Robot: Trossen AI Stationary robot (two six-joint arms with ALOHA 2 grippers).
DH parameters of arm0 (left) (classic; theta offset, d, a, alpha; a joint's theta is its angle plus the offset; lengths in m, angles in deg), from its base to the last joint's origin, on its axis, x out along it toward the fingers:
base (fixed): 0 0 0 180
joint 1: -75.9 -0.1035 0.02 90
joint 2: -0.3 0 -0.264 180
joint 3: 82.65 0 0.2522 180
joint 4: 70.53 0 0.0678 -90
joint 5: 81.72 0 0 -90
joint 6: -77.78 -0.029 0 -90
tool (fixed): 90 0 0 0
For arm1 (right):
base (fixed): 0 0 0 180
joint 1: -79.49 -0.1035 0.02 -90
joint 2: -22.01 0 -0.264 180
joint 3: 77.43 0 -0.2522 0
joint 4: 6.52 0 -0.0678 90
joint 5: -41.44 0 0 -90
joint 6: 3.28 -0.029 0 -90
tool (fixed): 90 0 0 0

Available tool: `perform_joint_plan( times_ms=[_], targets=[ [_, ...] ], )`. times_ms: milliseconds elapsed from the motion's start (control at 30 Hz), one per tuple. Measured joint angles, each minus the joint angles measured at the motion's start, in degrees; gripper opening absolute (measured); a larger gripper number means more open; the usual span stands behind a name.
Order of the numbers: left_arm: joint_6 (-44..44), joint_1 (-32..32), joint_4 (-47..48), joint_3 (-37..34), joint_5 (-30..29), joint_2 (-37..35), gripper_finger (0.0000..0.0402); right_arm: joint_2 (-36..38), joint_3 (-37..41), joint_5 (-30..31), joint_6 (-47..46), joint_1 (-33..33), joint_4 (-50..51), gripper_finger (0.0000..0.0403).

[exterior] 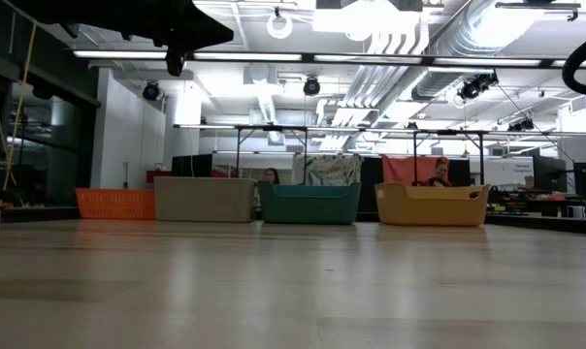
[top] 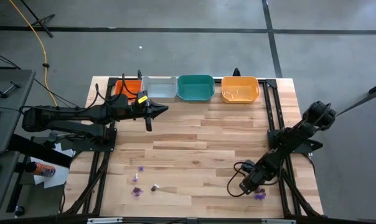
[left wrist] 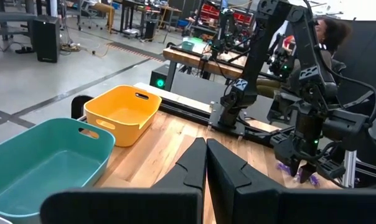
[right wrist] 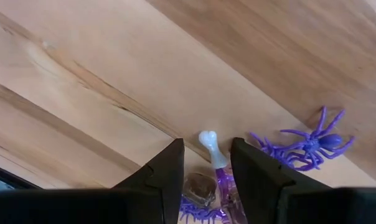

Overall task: Sort Halloween decoration
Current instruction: Put the white bone into the yellow bin

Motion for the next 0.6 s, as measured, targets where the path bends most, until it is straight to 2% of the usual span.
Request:
perform_joint_plan(
  times_ms=[267, 533, 600],
  targets=[
    [-0.04, -0.02, 0.01, 0.0, 0.02, -0.01, 0.0, -0.52, 0.0, -0.18, -0.02, 0.11, 1.12, 0.0114],
    [-0.04, -0.02, 0.04, 0.0, 0.01, -0.02, 0.0, -0.57, 0.11, -0.41, -0.2, 0.11, 2.45, 0.0017],
    [-0.04, -0.02, 0.04, 0.02, 0.0, -0.01, 0.0, -0.57, 0.11, -0.43, -0.11, 0.09, 2.46, 0.0007]
  ],
)
